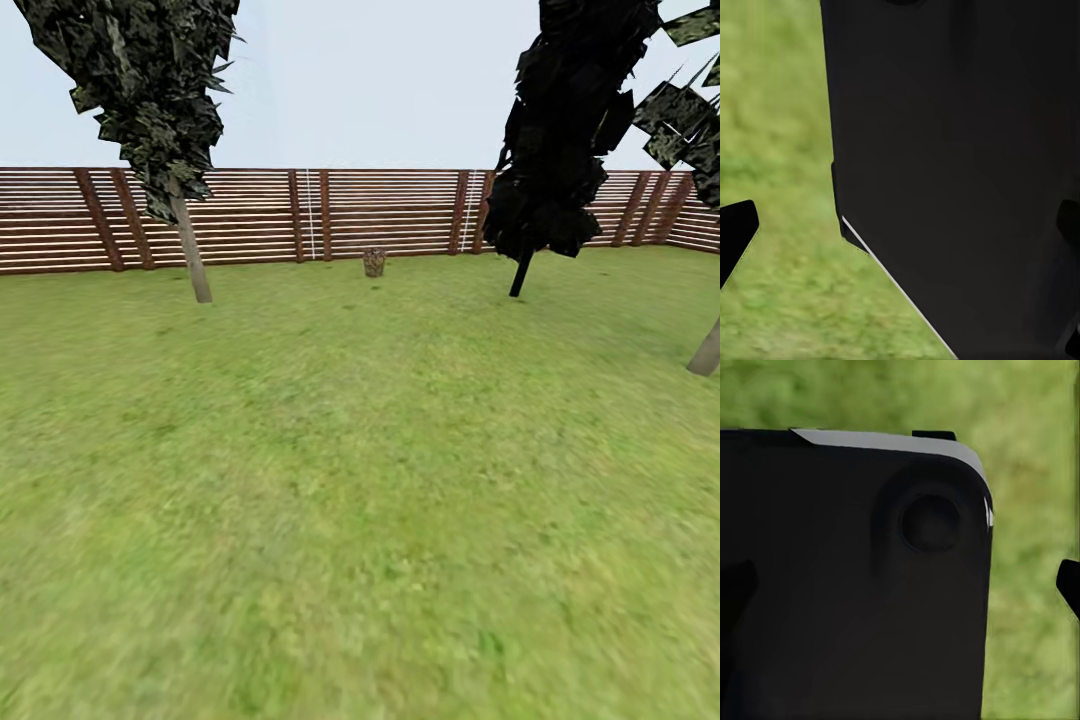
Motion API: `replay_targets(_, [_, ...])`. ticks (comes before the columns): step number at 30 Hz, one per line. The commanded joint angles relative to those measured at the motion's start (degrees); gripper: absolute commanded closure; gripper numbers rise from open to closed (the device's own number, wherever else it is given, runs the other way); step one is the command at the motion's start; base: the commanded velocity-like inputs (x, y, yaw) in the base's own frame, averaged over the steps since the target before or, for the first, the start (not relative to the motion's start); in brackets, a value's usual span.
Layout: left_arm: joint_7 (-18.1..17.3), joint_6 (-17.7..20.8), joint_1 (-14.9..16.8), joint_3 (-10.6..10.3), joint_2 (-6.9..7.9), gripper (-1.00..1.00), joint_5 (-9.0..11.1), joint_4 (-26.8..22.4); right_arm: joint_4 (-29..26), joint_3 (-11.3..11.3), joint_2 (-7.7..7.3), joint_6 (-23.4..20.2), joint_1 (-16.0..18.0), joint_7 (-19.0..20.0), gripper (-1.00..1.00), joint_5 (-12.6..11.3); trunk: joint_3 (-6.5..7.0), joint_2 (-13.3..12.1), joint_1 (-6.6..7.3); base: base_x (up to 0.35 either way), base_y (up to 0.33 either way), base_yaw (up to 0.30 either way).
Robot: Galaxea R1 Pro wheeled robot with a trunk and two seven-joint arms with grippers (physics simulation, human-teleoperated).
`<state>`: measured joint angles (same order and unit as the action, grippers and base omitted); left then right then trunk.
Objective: Take the three Easter eggs out of the wicker basket on the lawn in the garden, then place them on the lawn next to a single tree (choose any tree) so that all three eggs are next to the same tree and none are left in the basket.
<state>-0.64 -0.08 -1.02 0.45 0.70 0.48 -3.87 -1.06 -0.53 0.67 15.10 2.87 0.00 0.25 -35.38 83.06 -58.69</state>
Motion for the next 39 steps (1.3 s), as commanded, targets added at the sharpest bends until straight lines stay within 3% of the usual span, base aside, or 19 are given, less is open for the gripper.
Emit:
replay_targets(1, [-0.07,-0.01,-0.04,0.05,0.01,-1.0,0.05,-0.1,0.02,0.01,-0.02,0.19,0.03,0.0,-1.0,-0.02,-0.04,0.02,-0.04,0.341,0.0,0.0])
replay_targets(39, [-0.07,-0.01,-0.04,0.08,0.01,-1.0,0.05,-0.1,-0.09,-0.06,-0.41,0.19,0.03,0.0,-1.0,0.05,-0.04,0.02,-0.04,0.341,0.0,0.0])
